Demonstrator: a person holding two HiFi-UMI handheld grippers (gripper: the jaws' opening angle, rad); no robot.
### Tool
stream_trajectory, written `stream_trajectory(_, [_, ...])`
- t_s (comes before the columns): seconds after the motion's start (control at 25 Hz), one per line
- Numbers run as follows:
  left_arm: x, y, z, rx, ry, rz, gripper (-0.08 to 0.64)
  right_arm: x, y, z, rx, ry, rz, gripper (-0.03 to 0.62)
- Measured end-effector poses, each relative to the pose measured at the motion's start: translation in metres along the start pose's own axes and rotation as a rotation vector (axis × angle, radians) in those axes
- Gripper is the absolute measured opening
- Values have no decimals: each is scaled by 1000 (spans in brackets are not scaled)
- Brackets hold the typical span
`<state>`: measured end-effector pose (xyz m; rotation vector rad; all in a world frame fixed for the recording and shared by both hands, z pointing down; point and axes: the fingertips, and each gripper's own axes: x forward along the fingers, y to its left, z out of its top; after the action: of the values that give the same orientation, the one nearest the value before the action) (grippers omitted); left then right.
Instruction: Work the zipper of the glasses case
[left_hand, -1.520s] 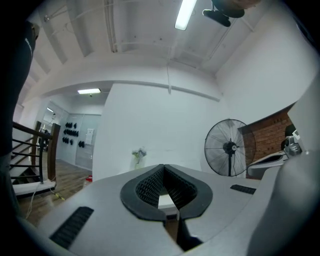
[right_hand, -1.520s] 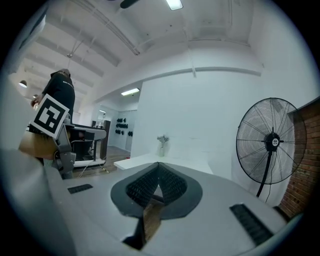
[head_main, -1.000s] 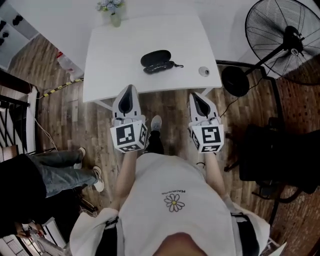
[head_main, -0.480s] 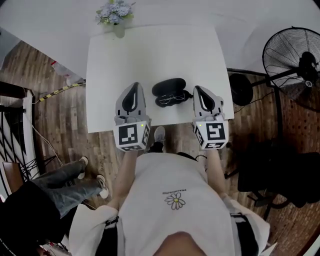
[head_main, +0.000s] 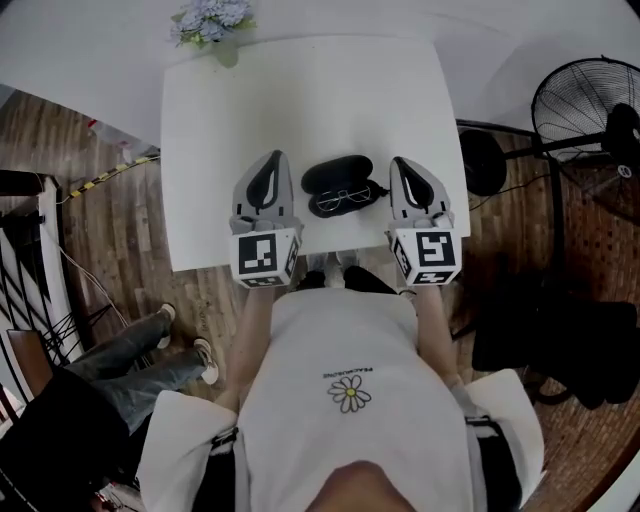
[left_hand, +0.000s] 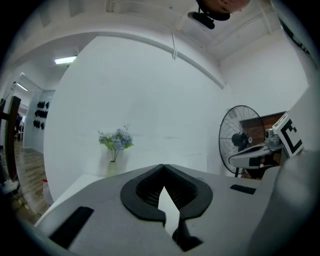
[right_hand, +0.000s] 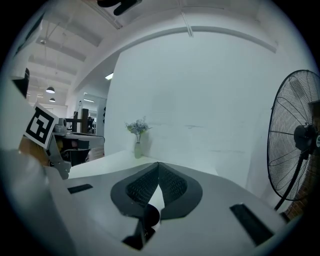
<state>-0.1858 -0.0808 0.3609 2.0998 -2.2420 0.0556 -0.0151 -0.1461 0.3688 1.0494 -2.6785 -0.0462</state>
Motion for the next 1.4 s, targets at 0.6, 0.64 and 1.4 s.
stream_trajectory(0.6, [16, -32, -28, 33, 89, -38, 20, -2, -17, -19, 2, 5, 84, 3])
stream_trajectory(0.64, [20, -35, -34, 41, 111, -58, 48, -3, -19, -20, 2, 7, 83, 5])
stream_trajectory(1.4, [65, -101, -166, 174, 689, -661, 321, -19, -41, -49, -4, 76, 57, 5])
